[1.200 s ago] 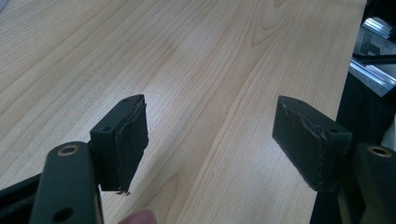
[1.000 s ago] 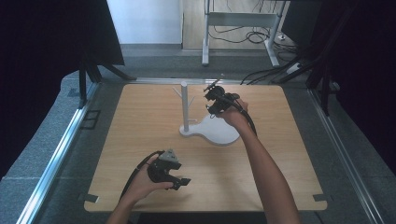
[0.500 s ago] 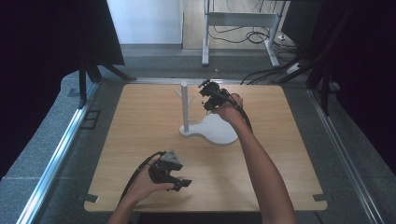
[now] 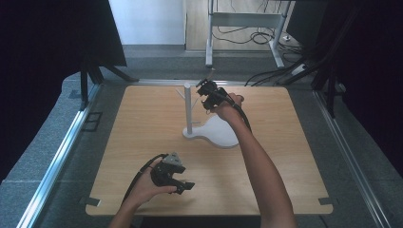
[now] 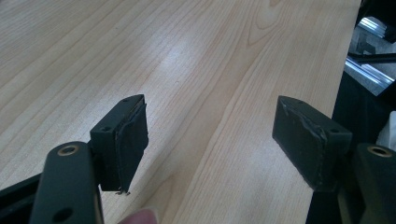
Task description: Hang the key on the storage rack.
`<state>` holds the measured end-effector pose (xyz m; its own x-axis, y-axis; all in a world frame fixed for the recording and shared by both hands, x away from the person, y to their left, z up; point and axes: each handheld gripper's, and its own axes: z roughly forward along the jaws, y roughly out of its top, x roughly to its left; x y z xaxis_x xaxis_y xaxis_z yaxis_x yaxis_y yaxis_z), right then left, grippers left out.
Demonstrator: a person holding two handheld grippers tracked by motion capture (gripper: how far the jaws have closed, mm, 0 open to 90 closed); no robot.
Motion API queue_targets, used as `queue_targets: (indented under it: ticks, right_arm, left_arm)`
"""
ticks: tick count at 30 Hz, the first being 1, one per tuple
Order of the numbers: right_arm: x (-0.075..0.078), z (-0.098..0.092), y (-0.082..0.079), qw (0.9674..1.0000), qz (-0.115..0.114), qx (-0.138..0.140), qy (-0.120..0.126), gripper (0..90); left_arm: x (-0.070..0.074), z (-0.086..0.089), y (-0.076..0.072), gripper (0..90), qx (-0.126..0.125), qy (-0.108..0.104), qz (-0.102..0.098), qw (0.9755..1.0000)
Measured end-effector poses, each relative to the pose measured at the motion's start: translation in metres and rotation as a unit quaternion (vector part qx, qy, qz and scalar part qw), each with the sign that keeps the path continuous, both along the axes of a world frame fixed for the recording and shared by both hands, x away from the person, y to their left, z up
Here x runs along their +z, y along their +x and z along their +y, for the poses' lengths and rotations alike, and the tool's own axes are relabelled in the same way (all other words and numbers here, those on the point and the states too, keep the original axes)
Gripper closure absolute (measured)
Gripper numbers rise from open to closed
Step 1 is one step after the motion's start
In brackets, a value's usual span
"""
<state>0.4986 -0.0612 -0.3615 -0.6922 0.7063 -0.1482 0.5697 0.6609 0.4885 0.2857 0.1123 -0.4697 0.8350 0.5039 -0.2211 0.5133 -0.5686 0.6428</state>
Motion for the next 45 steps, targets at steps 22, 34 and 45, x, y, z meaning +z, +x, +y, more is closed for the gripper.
queue_targets:
  ticks: [22,34,45]
  right_arm:
    - [0.009,0.011,0.007,0.9998,-0.013,0.002,0.013,84.8]
    - [0.01,0.019,-0.001,0.9996,-0.022,0.013,0.009,84.5]
    - [0.002,0.024,-0.016,0.9992,-0.022,0.03,0.014,81.0]
  left_arm:
    - [-0.002,0.004,0.003,27.1,-0.005,0.004,0.005,1.0]
    - [-0.002,0.002,0.002,27.1,-0.005,0.006,0.005,1.0]
    - [-0.005,-0.002,0.001,27.1,-0.009,0.01,0.008,0.9999]
